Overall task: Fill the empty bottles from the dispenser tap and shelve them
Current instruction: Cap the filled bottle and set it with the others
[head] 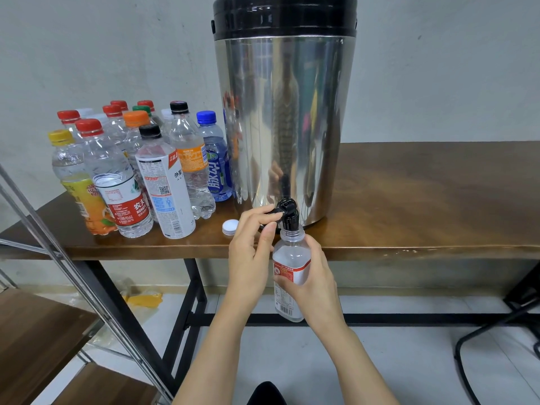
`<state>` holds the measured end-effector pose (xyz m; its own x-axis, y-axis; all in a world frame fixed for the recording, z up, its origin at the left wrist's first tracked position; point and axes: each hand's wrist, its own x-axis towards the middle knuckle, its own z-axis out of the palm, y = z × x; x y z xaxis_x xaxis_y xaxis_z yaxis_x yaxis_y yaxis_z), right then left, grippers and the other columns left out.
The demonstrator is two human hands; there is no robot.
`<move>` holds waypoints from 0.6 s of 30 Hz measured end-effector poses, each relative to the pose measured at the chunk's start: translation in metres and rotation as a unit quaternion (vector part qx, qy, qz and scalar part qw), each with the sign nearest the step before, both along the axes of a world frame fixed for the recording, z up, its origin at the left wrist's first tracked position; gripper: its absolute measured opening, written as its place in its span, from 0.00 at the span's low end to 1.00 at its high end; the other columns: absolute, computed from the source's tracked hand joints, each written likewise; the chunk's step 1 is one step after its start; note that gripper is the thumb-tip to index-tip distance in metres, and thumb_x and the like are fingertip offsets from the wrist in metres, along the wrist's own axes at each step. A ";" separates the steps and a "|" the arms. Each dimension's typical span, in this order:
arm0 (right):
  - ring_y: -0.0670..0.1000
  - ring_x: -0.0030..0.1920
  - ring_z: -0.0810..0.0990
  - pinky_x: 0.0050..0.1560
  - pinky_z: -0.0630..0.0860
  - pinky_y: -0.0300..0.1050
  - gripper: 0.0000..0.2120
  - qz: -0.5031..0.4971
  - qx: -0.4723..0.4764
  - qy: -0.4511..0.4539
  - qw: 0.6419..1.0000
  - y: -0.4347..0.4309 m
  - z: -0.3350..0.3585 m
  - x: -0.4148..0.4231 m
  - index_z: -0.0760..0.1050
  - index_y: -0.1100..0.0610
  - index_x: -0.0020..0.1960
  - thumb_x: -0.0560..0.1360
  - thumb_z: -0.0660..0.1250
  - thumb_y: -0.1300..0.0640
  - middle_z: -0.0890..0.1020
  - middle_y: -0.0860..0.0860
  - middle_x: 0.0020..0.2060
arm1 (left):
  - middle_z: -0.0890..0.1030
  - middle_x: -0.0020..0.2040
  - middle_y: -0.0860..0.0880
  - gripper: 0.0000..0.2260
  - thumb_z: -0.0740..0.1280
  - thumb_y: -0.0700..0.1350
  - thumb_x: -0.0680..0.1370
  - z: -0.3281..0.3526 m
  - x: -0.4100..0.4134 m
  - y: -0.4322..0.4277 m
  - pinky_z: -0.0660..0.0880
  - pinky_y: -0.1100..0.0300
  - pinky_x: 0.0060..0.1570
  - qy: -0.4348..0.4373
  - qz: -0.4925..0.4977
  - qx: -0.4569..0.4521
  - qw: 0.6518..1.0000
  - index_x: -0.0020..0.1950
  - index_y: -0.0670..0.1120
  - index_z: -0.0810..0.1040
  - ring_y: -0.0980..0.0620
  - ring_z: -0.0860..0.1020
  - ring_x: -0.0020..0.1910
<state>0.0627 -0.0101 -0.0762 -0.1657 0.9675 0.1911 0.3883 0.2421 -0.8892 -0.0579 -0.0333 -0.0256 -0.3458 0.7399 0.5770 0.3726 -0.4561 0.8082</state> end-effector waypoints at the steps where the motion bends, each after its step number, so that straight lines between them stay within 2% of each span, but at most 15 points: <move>1: 0.46 0.68 0.70 0.64 0.72 0.48 0.43 0.001 0.001 0.000 1.000 0.000 0.000 0.000 0.57 0.40 0.73 0.67 0.80 0.54 0.70 0.41 0.68 | 0.77 0.60 0.61 0.13 0.61 0.40 0.83 0.000 0.000 0.000 0.78 0.39 0.54 -0.001 0.000 0.000 1.000 0.55 0.58 0.79 0.59 0.74 0.62; 6: 0.46 0.69 0.70 0.65 0.72 0.50 0.44 0.000 0.005 0.001 1.000 0.000 -0.001 0.000 0.58 0.39 0.72 0.67 0.80 0.54 0.70 0.40 0.68 | 0.77 0.60 0.62 0.13 0.61 0.41 0.83 0.000 0.000 -0.001 0.78 0.40 0.54 0.003 0.000 0.003 1.000 0.55 0.59 0.79 0.59 0.74 0.62; 18: 0.44 0.67 0.71 0.62 0.72 0.46 0.43 -0.001 0.006 0.008 1.000 0.001 -0.003 0.001 0.58 0.39 0.72 0.66 0.80 0.54 0.70 0.39 0.67 | 0.77 0.60 0.61 0.12 0.62 0.40 0.82 0.000 0.000 -0.001 0.78 0.40 0.52 0.001 -0.005 0.014 1.000 0.55 0.57 0.79 0.60 0.75 0.61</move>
<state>0.0635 -0.0091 -0.0790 -0.1609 0.9652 0.2061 0.3743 0.2529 -0.8922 -0.0583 -0.0343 -0.0260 -0.3374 0.7266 0.5985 0.3699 -0.4823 0.7941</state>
